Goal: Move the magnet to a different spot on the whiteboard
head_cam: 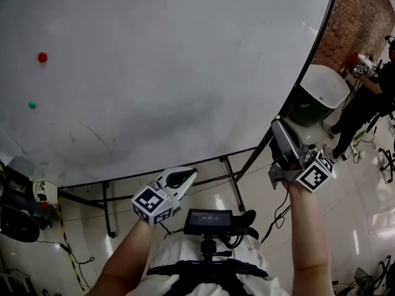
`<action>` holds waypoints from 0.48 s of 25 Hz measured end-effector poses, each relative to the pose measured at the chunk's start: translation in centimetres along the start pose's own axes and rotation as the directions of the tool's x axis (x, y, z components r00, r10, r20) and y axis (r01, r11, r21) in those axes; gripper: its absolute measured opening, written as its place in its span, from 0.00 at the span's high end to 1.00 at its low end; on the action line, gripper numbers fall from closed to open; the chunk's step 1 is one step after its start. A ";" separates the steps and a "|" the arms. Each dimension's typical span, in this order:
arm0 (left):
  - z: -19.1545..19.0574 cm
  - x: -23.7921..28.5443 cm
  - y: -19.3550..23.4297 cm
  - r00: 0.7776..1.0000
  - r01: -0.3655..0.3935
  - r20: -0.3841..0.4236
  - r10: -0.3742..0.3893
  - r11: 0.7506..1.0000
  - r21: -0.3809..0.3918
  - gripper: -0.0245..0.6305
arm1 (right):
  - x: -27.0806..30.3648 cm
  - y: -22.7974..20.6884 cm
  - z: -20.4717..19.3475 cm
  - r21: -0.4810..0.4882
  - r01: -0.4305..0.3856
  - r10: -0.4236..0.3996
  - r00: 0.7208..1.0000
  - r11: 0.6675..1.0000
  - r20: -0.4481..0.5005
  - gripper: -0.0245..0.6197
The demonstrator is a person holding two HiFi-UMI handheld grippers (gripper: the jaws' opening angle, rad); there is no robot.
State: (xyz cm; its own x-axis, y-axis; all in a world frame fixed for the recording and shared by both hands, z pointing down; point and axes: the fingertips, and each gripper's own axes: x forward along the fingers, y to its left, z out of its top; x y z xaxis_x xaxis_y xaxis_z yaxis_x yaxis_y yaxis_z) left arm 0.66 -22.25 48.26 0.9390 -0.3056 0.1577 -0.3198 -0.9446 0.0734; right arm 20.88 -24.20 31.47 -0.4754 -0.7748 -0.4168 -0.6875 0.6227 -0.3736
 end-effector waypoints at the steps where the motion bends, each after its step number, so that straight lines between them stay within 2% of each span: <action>1: -0.3 -0.6 0.1 1.000 0.002 -0.005 -0.002 1.000 -0.006 0.91 | -0.2 0.5 -0.9 0.007 0.000 0.000 1.000 1.000 -0.004 0.82; 8: -0.5 -3.0 0.4 0.999 -0.031 0.007 0.031 0.999 -0.041 0.91 | -1.5 3.2 -5.5 0.079 -0.036 0.040 0.998 0.996 -0.048 0.82; 12: 0.7 -3.4 -1.0 0.998 -0.037 0.046 0.039 0.998 -0.050 0.91 | -2.6 4.4 -6.8 0.121 -0.091 0.100 0.993 0.988 -0.066 0.82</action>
State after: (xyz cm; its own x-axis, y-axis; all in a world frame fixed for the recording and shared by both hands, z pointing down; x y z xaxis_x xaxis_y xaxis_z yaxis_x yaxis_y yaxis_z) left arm -2.12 -20.37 46.94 0.9306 -0.3476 0.1151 -0.3601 -0.9256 0.1165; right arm 15.31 -20.20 36.53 -0.5769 -0.7143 -0.3962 -0.5697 0.6995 -0.4315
